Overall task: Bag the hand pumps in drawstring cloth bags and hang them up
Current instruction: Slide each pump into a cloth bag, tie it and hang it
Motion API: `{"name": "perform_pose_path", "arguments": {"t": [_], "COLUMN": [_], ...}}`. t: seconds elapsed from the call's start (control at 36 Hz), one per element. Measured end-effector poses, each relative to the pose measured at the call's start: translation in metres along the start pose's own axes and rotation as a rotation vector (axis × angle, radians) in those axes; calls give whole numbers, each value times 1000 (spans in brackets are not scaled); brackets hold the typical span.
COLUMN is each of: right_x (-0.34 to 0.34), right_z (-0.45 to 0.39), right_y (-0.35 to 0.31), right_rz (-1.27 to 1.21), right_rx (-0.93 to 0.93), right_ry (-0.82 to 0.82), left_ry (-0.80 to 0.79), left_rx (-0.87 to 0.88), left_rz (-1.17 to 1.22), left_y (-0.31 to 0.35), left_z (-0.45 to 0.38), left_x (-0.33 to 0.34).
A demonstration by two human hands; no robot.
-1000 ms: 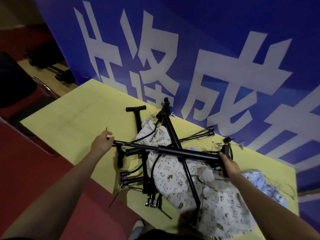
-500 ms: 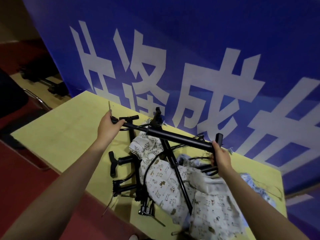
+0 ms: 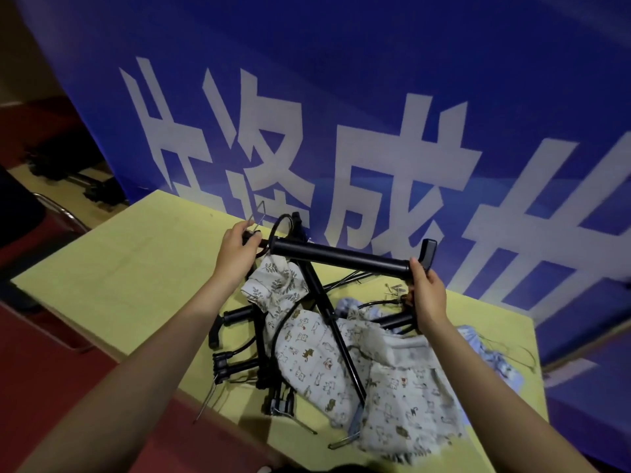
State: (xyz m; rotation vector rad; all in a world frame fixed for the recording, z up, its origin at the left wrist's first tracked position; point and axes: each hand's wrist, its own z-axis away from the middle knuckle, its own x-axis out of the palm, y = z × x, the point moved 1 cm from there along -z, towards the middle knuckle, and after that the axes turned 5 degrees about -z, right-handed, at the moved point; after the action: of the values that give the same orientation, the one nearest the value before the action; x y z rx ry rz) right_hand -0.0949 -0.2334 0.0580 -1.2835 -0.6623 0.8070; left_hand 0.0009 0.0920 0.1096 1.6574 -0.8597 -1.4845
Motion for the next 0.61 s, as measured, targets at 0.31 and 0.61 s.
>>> {"name": "perform_pose_path", "arguments": {"t": [0.31, 0.61], "right_x": [-31, -41], "right_z": [22, 29], "right_y": [7, -2], "right_rz": [-186, -142], "right_rx": [153, 64], "right_ry": [-140, -34], "left_ry": [-5, -97], "left_rx": [79, 198], "left_rz": [-249, -499], "left_y": [3, -7], "left_z": [18, 14], "left_x": [7, 31]}}
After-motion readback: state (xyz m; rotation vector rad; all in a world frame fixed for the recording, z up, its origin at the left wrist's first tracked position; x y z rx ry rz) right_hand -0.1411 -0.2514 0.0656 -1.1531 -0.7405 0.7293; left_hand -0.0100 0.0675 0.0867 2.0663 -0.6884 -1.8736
